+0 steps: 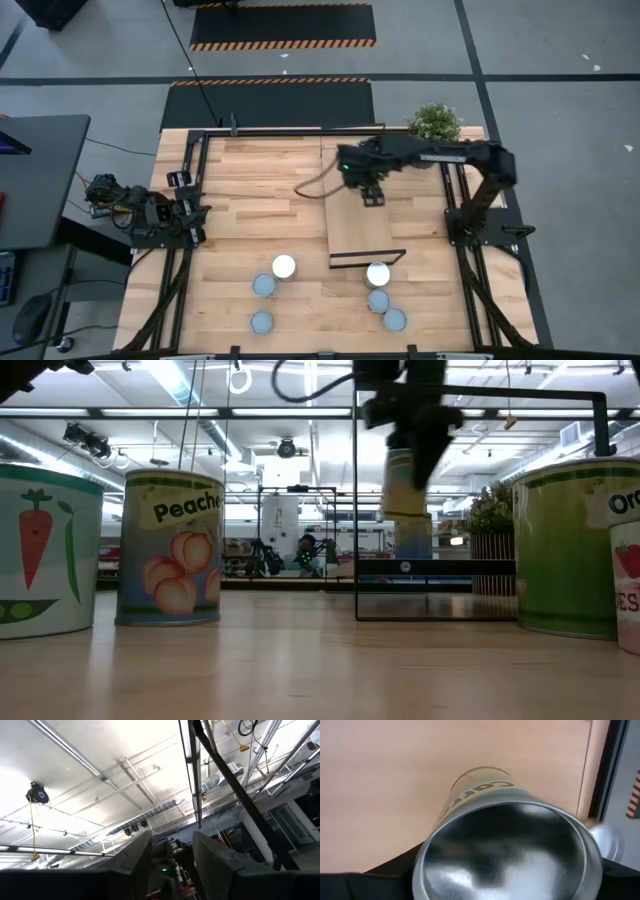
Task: Pick and place cans onto a shelf
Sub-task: Put the canned carrots on the shelf
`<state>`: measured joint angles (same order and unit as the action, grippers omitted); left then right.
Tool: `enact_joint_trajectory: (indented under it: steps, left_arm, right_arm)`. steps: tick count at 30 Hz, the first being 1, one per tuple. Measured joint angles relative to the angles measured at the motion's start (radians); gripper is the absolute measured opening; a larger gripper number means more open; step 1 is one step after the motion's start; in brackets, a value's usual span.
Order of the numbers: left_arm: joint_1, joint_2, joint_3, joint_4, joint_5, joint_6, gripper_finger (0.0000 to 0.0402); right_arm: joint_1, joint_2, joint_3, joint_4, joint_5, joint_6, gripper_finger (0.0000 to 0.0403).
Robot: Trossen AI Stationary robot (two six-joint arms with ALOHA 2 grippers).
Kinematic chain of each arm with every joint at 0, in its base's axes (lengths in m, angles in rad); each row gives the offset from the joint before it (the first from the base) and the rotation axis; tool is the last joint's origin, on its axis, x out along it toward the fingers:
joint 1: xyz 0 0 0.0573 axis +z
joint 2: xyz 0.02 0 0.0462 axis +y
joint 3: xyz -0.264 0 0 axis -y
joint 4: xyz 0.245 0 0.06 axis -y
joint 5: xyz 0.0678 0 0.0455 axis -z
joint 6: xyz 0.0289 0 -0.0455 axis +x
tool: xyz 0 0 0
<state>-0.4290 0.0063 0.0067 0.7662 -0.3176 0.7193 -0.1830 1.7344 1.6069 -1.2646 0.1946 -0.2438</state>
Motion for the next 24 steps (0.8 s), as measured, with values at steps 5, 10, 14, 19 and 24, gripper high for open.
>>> enact_joint_trajectory:
  steps: [5,10,14,19,24]
  left_arm:
    - [0.000,0.000,0.000,0.000,-0.001,-0.006,0.0149]
    - [0.000,0.000,0.000,0.000,-0.002,-0.024,0.0149]
    - [0.000,0.000,0.000,0.000,-0.003,-0.027,0.0149]
    - [0.000,0.000,0.000,0.001,-0.003,-0.028,0.0149]
    - [0.000,0.000,0.000,0.000,-0.003,-0.028,0.0149]
  right_arm:
    - [-0.040,0.135,0.158,0.020,-0.033,-0.078,0.0319]
    - [-0.099,0.272,0.283,0.021,-0.083,-0.153,0.0319]
    - [-0.150,0.360,0.350,0.004,-0.109,-0.171,0.0319]
    - [-0.180,0.430,0.392,-0.010,-0.109,-0.179,0.0319]
    - [-0.195,0.439,0.394,-0.018,-0.113,-0.185,0.0319]
